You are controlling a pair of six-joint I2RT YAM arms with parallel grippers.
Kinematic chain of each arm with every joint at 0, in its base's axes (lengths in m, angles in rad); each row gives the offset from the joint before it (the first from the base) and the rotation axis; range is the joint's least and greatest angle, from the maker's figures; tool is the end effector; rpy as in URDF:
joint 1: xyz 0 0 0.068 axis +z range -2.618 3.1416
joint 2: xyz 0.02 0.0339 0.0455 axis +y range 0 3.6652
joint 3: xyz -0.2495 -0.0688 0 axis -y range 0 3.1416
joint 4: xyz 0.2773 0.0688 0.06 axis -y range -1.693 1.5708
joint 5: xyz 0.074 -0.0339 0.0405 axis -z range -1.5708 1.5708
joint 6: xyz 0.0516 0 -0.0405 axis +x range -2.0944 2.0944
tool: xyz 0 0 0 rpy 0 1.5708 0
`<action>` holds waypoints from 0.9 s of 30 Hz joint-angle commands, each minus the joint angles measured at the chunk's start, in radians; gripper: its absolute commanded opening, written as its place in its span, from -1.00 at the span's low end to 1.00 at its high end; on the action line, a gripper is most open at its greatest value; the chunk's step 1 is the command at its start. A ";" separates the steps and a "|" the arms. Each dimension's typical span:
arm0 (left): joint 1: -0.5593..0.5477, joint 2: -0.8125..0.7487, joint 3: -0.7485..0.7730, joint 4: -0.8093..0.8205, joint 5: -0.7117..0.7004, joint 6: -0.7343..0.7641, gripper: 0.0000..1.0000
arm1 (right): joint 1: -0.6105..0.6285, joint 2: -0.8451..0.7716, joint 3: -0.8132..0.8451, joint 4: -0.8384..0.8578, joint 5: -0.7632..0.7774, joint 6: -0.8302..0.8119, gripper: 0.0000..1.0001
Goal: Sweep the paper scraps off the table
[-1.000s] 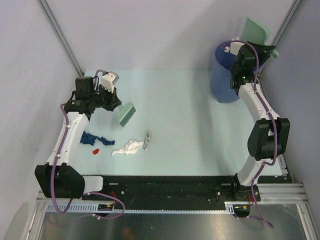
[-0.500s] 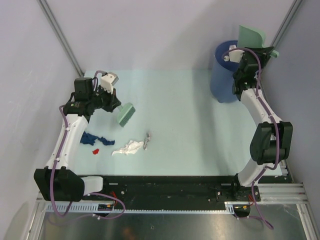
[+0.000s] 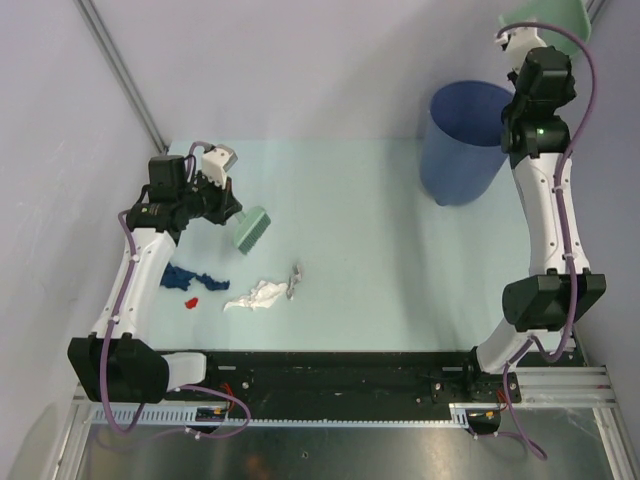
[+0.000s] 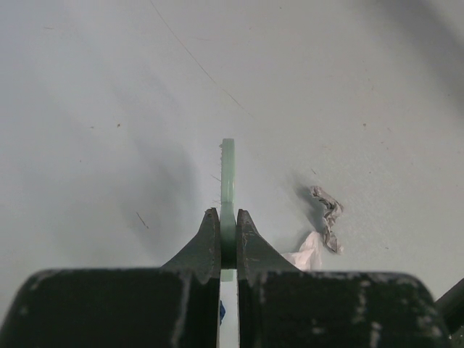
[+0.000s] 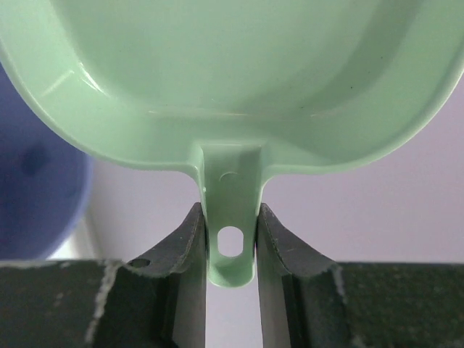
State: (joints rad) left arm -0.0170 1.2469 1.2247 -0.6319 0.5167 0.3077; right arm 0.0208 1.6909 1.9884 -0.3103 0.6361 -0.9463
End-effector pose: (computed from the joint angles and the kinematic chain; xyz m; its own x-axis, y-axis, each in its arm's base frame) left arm 0.3130 -0.0308 0.3315 -0.4566 0.2711 -0.8474 0.5719 0.8190 -0.0461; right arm 0.4135 -0.0221 0.4984 -0.4757 -0.6626 -0.5785 0.3271 0.4772 -0.8156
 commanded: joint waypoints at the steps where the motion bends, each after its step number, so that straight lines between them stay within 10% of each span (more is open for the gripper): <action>1: 0.008 -0.017 0.002 0.014 0.014 0.031 -1.00 | 0.027 -0.034 0.070 -0.350 -0.053 0.542 -1.00; 15: 0.008 -0.012 -0.004 0.008 0.020 0.030 -1.00 | 0.459 -0.327 -0.353 -0.429 -0.406 0.882 -1.00; 27: 0.008 -0.010 -0.034 0.005 0.025 0.039 -1.00 | 0.732 -0.085 -0.526 -0.725 -0.536 0.983 -1.00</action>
State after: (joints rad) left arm -0.0170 1.2472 1.1946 -0.6403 0.5159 0.3161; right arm 0.6918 1.5536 1.4799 -0.9119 0.1574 -0.0181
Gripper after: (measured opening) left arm 0.047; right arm 0.292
